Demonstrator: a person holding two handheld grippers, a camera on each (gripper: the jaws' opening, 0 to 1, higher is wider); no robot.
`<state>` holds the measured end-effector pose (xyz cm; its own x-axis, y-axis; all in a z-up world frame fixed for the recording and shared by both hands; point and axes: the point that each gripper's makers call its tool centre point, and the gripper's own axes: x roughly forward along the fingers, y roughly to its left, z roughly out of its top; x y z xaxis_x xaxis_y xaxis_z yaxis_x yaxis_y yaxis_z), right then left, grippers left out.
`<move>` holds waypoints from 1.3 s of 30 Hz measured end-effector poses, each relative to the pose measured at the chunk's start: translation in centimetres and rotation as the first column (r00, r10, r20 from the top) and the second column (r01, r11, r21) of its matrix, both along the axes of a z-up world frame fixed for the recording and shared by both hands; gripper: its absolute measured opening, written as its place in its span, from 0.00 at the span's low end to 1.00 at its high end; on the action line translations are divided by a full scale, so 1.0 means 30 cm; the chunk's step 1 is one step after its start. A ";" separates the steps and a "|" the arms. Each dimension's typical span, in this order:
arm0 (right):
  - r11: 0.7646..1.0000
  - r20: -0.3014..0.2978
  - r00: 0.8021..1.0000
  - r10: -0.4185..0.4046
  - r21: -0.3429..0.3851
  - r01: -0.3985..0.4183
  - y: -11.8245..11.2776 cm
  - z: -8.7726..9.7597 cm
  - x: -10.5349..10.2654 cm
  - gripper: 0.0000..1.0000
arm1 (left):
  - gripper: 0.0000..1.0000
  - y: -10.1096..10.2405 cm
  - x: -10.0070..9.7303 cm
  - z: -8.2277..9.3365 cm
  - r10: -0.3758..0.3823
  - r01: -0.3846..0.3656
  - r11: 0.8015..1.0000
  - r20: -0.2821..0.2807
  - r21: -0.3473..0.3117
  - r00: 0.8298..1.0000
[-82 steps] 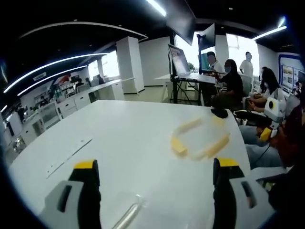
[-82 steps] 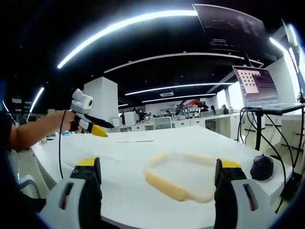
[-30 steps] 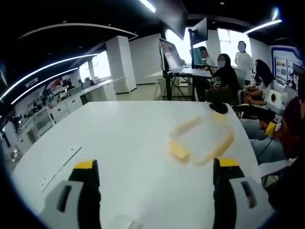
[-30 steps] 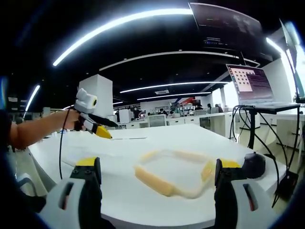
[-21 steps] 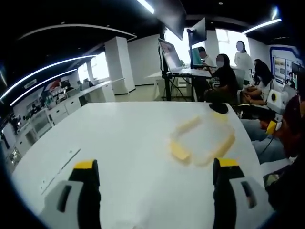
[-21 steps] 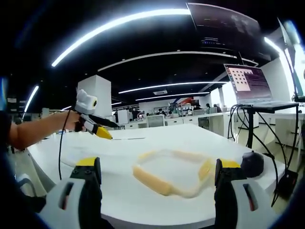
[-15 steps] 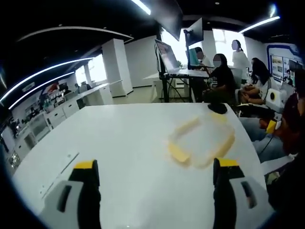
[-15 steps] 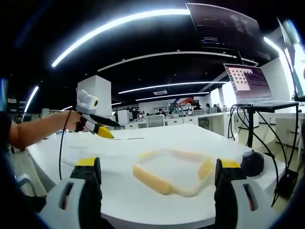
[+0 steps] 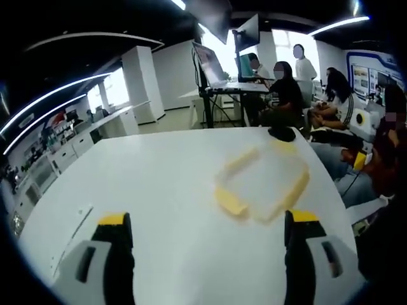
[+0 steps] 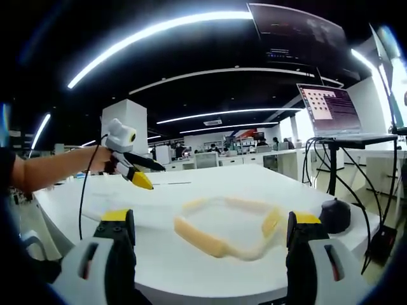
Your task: Snap each plastic latch of the storage box into its locked position after aligning the lid with the box until every specified latch is closed and the lid sits flush.
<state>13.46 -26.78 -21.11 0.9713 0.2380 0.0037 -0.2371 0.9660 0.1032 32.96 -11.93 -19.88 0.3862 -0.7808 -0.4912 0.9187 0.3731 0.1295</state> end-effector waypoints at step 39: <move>1.000 -0.020 0.999 0.026 0.010 -0.025 0.007 -0.032 0.000 1.00 | 0.99 -0.126 -0.046 -0.052 -0.162 0.162 0.984 -0.013 0.075 0.987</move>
<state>13.47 -26.56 -22.08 0.9648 0.2627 -0.0131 -0.2594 0.9585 0.1179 31.58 -15.70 -21.44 0.2542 -0.7931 -0.5535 0.9671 0.2085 0.1455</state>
